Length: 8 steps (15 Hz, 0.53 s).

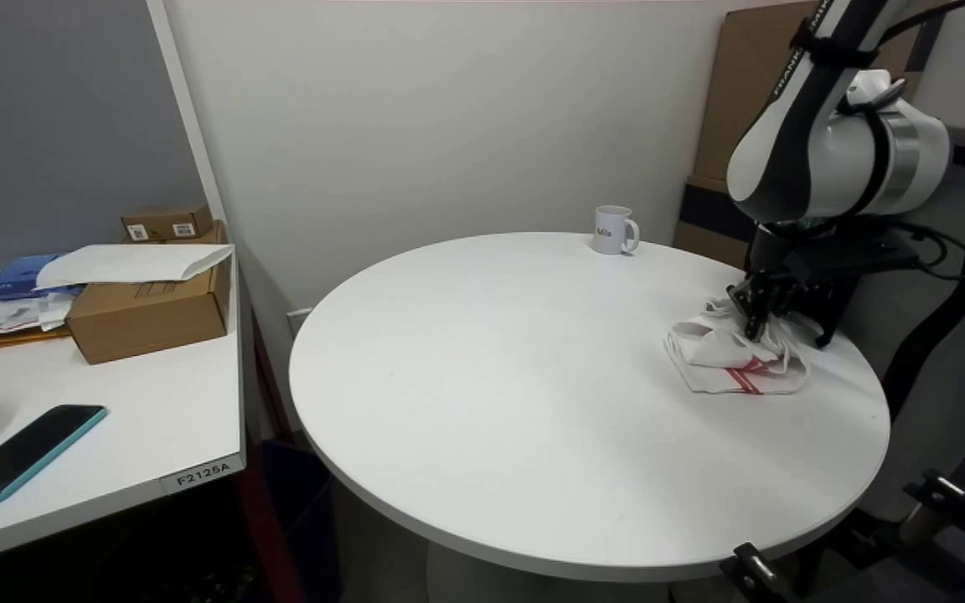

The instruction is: Use the cloth and wipe the table

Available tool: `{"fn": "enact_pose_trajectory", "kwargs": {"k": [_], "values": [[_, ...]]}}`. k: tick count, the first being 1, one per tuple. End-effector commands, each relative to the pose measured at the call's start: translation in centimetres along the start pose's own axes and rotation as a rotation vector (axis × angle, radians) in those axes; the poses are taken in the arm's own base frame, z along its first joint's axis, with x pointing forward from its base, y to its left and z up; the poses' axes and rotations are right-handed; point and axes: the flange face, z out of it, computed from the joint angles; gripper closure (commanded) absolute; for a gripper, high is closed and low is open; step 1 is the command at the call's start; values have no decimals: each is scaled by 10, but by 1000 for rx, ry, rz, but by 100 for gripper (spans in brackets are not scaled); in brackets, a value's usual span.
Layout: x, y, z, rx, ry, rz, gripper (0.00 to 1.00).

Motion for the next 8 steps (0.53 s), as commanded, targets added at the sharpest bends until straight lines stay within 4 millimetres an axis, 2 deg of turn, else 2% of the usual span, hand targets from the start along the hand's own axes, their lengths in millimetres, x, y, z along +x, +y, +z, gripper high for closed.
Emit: {"fn": "enact_pose_trajectory", "kwargs": {"k": [1, 5, 8], "values": [[59, -25, -4, 40, 63, 19, 98], [112, -102, -12, 81, 137, -61, 98], [132, -162, -13, 121, 167, -122, 98]]}}
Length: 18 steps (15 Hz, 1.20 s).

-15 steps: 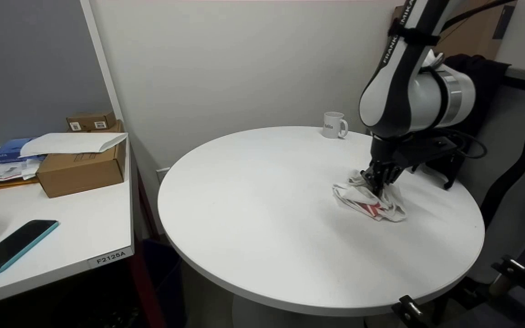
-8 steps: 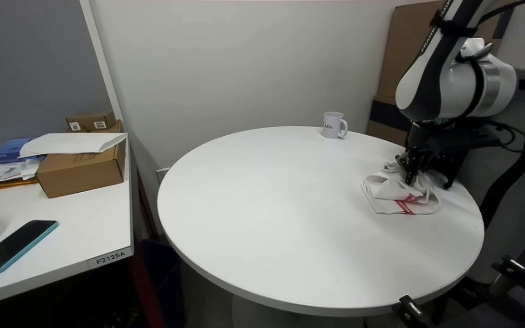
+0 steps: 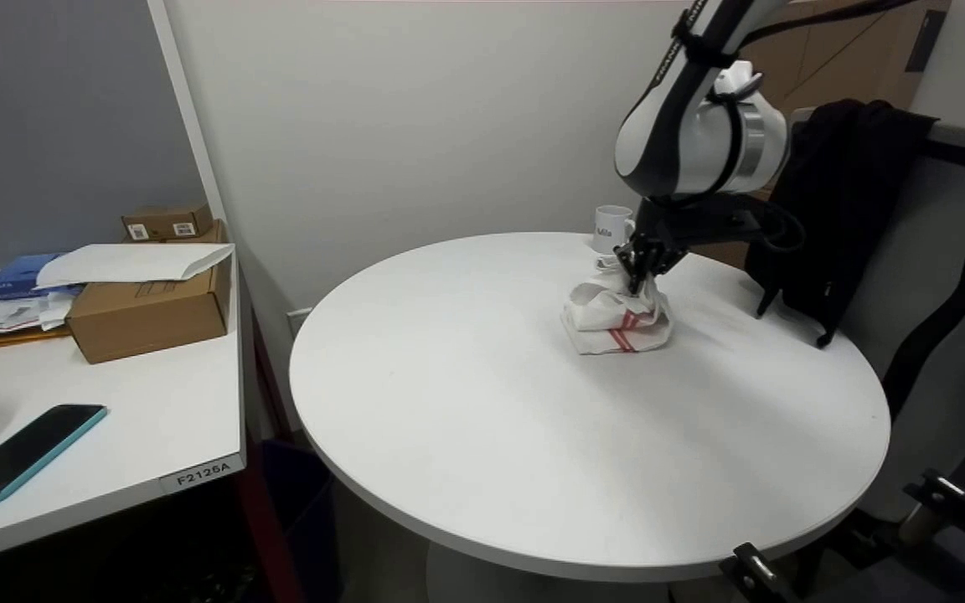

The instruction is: Use the cloth and wipe the table

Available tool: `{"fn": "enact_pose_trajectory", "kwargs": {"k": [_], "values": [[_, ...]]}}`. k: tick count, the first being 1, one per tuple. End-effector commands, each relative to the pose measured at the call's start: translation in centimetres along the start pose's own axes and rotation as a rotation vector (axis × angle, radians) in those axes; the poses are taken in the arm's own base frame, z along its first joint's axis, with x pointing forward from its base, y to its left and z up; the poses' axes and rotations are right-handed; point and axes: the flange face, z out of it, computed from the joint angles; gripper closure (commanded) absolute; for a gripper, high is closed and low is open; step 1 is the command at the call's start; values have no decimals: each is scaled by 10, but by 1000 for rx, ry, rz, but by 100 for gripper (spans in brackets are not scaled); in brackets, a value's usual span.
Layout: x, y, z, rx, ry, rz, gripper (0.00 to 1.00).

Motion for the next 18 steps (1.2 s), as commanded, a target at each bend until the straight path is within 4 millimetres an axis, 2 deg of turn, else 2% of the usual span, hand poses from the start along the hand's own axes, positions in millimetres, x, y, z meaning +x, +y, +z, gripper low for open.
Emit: {"fn": "enact_pose_trajectory", "kwargs": {"k": [1, 5, 8, 9, 11, 14, 16, 18], "values": [[32, -54, 14, 49, 24, -39, 98], [37, -115, 9, 118, 63, -139, 98], [14, -154, -3, 182, 66, -265, 98], [7, -162, -5, 197, 64, -305, 98], [-20, -173, -13, 235, 51, -397, 98], [-75, -173, -17, 271, -6, -538, 98], [-112, -156, -12, 271, -75, -599, 98], [-139, -134, -6, 250, -120, -630, 98]]}}
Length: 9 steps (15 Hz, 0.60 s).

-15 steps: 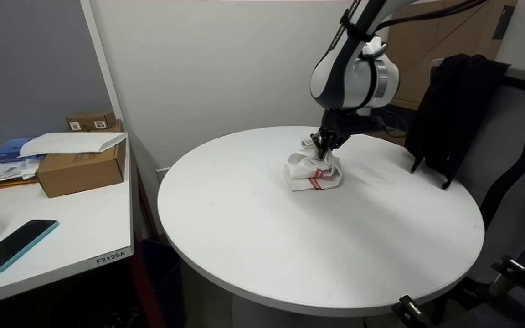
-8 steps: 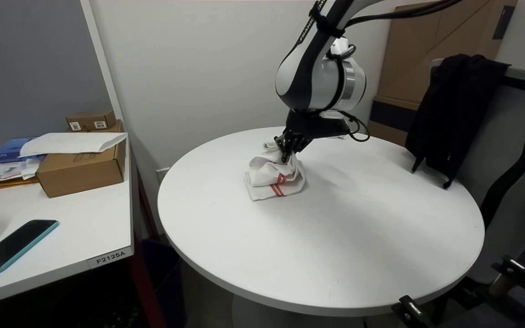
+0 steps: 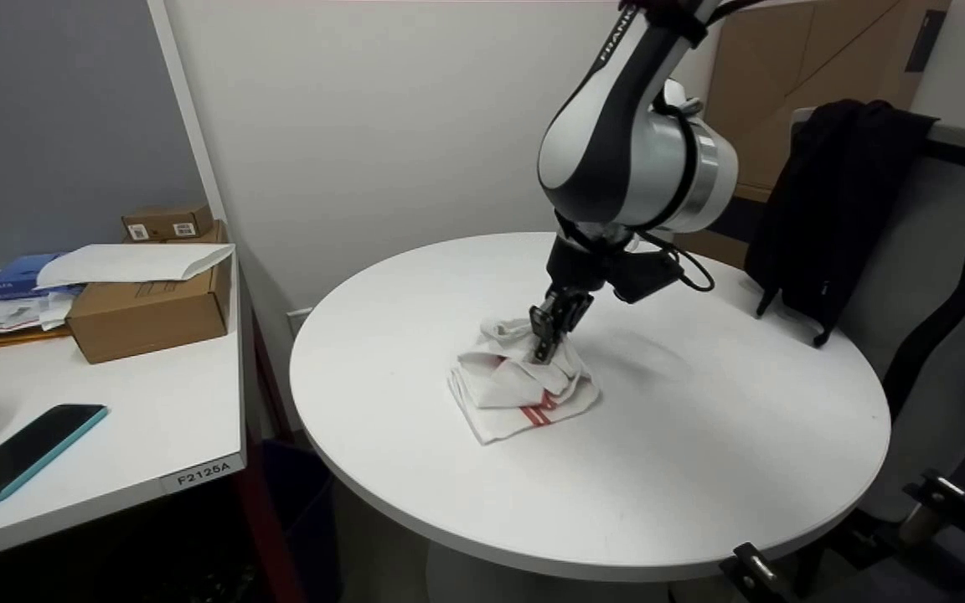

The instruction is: Use the cloth and wipe the table

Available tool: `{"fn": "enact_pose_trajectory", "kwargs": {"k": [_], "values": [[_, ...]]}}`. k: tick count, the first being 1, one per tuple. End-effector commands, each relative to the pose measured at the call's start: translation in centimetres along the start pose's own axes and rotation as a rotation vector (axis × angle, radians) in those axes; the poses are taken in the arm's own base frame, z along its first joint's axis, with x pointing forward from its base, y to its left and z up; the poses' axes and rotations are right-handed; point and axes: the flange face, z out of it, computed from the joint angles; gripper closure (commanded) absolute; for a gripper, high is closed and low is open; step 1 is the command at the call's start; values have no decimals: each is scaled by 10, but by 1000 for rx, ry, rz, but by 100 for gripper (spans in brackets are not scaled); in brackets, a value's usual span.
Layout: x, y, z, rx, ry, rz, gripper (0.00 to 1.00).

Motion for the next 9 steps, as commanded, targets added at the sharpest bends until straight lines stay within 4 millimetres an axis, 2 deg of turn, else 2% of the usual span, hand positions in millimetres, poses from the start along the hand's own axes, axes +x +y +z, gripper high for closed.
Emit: {"fn": "enact_pose_trajectory", "kwargs": {"k": [1, 3, 5, 9], "values": [[-66, 8, -6, -35, -80, -68, 98], [-87, 31, -11, -83, -109, -74, 98], [-97, 62, -25, -154, -102, -60, 98], [-105, 140, -57, -282, -52, 80, 98]]}}
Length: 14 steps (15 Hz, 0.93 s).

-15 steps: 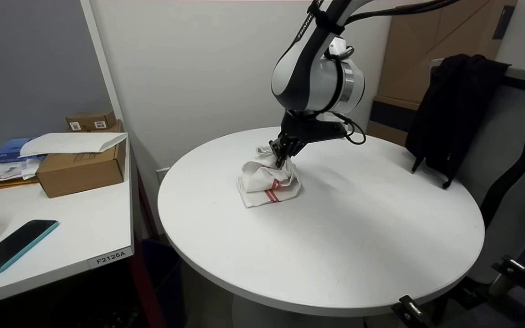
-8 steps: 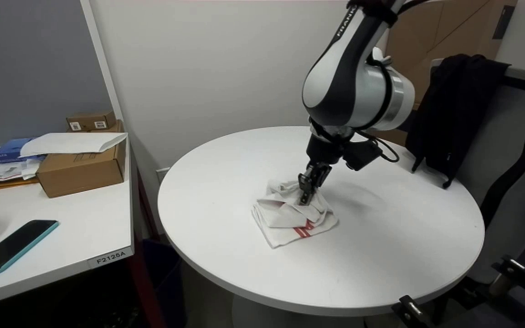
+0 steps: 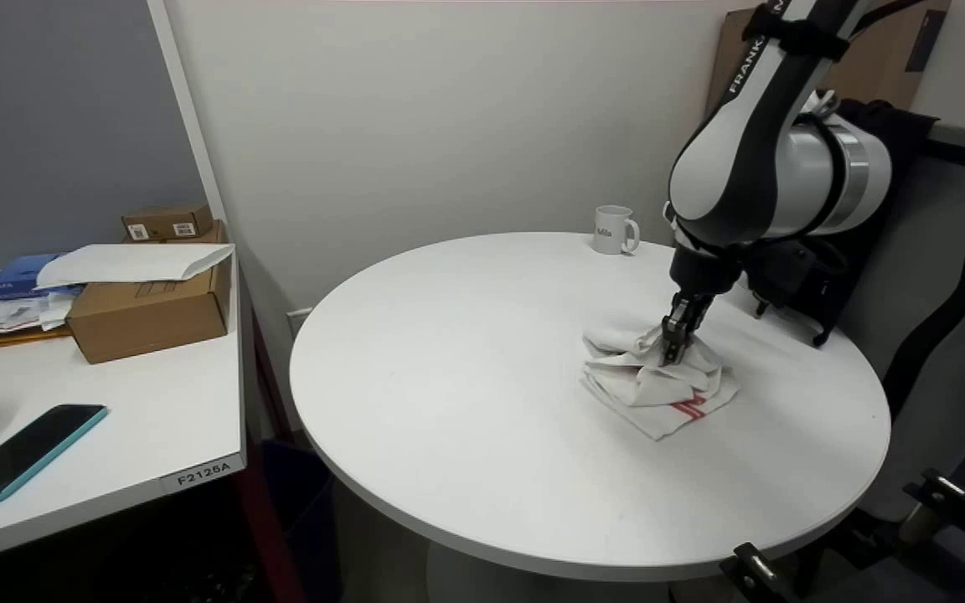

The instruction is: Use the cloth and wipe the table

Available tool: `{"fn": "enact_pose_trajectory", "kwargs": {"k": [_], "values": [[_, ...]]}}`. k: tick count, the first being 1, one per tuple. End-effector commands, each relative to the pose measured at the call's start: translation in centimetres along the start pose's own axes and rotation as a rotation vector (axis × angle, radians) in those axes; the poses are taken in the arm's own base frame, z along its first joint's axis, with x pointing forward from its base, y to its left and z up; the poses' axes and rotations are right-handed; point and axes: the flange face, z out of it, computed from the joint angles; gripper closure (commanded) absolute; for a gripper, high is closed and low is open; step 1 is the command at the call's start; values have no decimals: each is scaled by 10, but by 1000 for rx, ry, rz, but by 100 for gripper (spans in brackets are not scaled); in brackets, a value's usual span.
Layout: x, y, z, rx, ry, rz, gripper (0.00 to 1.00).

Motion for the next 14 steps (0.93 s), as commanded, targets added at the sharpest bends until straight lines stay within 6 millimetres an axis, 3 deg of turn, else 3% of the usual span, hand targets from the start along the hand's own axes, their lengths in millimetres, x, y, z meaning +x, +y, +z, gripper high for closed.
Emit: {"fn": "enact_pose_trajectory", "kwargs": {"k": [1, 4, 7, 12, 14], "values": [[4, 61, -16, -103, 44, 110, 98], [26, 94, -19, -137, 63, 207, 98], [63, 92, -2, -133, 64, 252, 98], [130, 26, 34, -71, 78, 230, 98], [153, -2, 38, -24, 98, 237, 98]]}}
